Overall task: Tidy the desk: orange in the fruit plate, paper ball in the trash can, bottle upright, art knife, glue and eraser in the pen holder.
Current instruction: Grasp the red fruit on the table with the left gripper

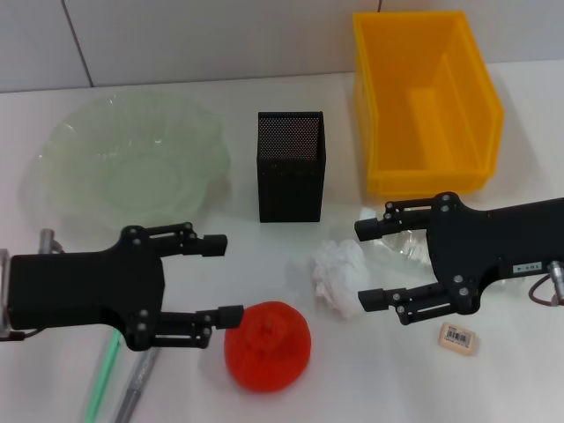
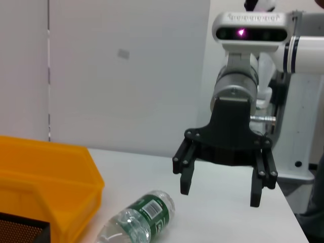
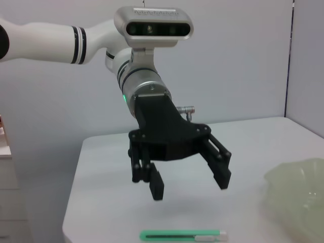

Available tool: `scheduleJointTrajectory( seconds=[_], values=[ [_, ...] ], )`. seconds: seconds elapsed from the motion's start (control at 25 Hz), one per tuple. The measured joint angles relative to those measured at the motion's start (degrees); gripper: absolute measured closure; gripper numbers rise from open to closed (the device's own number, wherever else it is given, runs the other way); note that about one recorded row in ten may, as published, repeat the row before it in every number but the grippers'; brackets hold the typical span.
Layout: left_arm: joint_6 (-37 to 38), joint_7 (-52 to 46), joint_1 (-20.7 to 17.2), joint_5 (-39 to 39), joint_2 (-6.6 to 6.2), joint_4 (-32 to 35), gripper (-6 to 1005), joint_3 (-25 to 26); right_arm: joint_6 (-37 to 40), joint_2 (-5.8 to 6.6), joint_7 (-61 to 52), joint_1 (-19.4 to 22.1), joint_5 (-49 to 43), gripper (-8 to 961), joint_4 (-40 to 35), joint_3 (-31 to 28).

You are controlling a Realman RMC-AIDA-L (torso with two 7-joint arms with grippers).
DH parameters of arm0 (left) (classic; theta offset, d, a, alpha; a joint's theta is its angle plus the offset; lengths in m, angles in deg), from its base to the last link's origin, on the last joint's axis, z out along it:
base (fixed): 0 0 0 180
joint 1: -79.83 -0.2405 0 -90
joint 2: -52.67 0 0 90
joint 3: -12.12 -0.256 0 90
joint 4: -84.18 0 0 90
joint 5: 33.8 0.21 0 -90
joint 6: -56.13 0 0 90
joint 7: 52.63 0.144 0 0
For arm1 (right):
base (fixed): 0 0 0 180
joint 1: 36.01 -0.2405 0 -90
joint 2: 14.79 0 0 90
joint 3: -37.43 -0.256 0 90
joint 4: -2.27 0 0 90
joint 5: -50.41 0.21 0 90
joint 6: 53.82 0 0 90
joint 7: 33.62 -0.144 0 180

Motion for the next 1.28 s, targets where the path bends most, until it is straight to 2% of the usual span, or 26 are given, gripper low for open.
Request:
scheduleJointTrajectory(
  seconds=[0.16, 0.48, 0.92, 1.28],
  values=[
    [-1.74, 0.00, 0.37, 0.02, 0.07, -0.56, 244, -1.65, 0.00, 0.01, 0.08, 0.45, -0.14, 184, 0.00, 0.01],
    [-5.64, -0.01, 3.02, 0.63, 0.04, -6.60, 254, -3.90, 0.01, 0.07, 0.19, 1.52, -0.14, 183, -0.26, -0.03],
    [-11.13, 0.00, 2.86, 1.35, 0.07, -7.44, 269, -11.43, 0.01, 0.10, 0.25, 1.83, -0.17, 183, -1.33, -0.14],
    [-16.37, 1.02, 3.23, 1.41, 0.07, -9.16, 281, -14.15, 0.43, 0.11, 0.28, 2.44, -0.23, 183, -1.98, -0.14]
  ],
)
